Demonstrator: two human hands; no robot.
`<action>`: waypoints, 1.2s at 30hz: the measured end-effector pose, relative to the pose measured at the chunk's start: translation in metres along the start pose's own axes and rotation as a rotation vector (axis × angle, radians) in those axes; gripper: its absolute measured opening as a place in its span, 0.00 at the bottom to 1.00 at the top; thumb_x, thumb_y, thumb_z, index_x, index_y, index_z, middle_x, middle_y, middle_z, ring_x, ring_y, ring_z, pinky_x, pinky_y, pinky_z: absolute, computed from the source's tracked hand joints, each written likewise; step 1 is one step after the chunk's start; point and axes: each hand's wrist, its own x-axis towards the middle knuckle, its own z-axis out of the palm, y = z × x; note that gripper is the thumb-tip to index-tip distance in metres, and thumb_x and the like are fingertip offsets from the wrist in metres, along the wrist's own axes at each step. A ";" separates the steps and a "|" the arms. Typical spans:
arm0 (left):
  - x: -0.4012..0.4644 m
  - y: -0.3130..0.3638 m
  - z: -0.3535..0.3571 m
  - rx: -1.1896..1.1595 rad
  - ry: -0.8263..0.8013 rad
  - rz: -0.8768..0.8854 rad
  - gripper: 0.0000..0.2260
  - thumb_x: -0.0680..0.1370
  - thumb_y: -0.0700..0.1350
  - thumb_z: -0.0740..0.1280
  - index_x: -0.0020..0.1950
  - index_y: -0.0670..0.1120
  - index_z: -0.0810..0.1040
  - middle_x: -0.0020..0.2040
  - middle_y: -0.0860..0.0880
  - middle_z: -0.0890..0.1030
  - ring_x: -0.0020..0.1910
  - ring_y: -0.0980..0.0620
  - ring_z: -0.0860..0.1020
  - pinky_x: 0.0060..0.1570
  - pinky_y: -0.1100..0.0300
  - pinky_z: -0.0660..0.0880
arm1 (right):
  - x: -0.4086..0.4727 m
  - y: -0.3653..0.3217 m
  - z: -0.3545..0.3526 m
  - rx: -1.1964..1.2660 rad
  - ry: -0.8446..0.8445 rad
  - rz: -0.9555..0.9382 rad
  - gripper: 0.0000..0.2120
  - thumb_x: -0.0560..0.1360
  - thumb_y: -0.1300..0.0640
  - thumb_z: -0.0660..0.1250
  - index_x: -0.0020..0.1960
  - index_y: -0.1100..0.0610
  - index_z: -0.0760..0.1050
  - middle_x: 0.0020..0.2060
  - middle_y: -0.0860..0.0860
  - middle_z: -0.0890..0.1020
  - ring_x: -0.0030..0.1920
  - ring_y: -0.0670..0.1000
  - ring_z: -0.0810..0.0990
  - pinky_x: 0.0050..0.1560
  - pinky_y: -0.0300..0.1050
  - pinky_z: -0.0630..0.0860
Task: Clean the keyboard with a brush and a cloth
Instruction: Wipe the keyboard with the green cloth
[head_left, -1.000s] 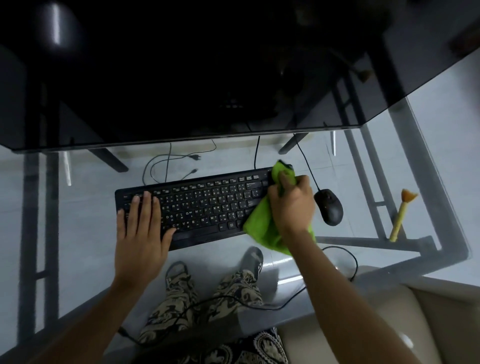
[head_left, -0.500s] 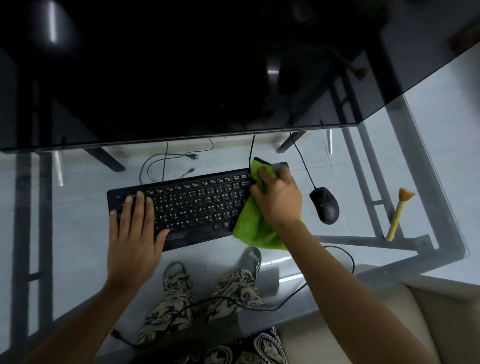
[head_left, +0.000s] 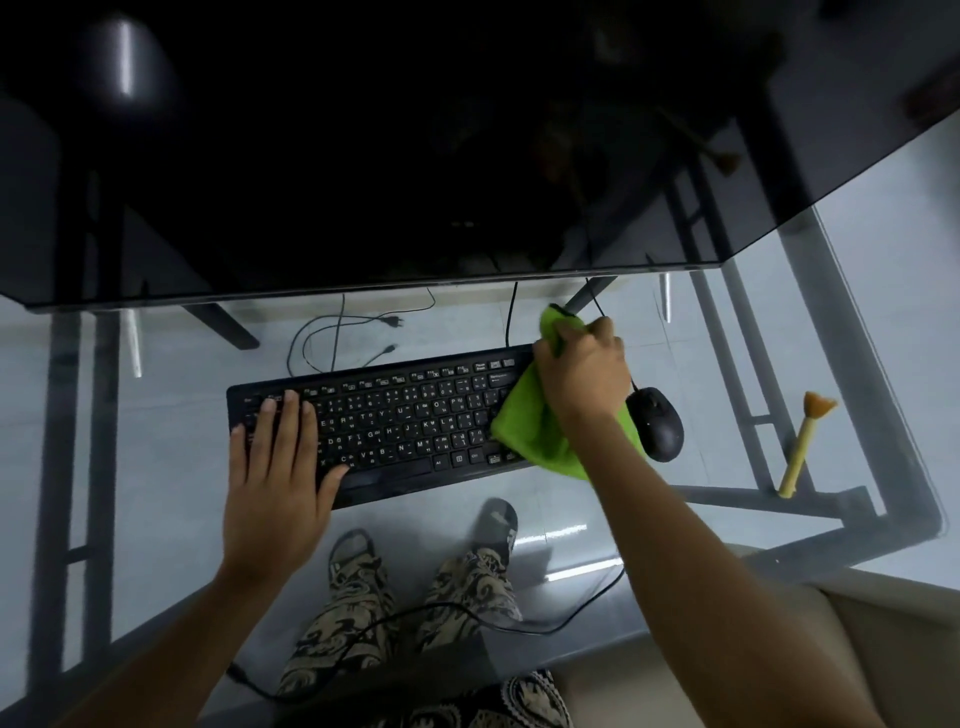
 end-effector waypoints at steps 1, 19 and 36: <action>0.000 0.000 0.000 -0.001 0.002 -0.004 0.30 0.81 0.56 0.49 0.74 0.35 0.59 0.75 0.35 0.61 0.75 0.36 0.58 0.73 0.38 0.53 | -0.013 -0.011 0.005 -0.025 -0.008 -0.141 0.16 0.74 0.46 0.65 0.58 0.52 0.78 0.50 0.57 0.74 0.50 0.60 0.75 0.39 0.47 0.71; -0.002 -0.001 -0.007 -0.396 0.137 -0.297 0.25 0.78 0.45 0.52 0.74 0.37 0.62 0.73 0.39 0.65 0.73 0.39 0.61 0.72 0.44 0.61 | -0.098 -0.062 0.034 -0.066 -0.191 -1.442 0.15 0.69 0.50 0.66 0.55 0.46 0.79 0.47 0.53 0.78 0.45 0.55 0.73 0.44 0.48 0.72; -0.004 -0.005 -0.007 -0.356 0.090 -0.215 0.29 0.74 0.39 0.59 0.74 0.40 0.57 0.73 0.40 0.65 0.74 0.39 0.60 0.70 0.41 0.62 | -0.086 -0.031 0.018 -0.225 -0.188 -1.364 0.20 0.69 0.48 0.67 0.61 0.46 0.75 0.46 0.53 0.75 0.45 0.57 0.72 0.48 0.52 0.72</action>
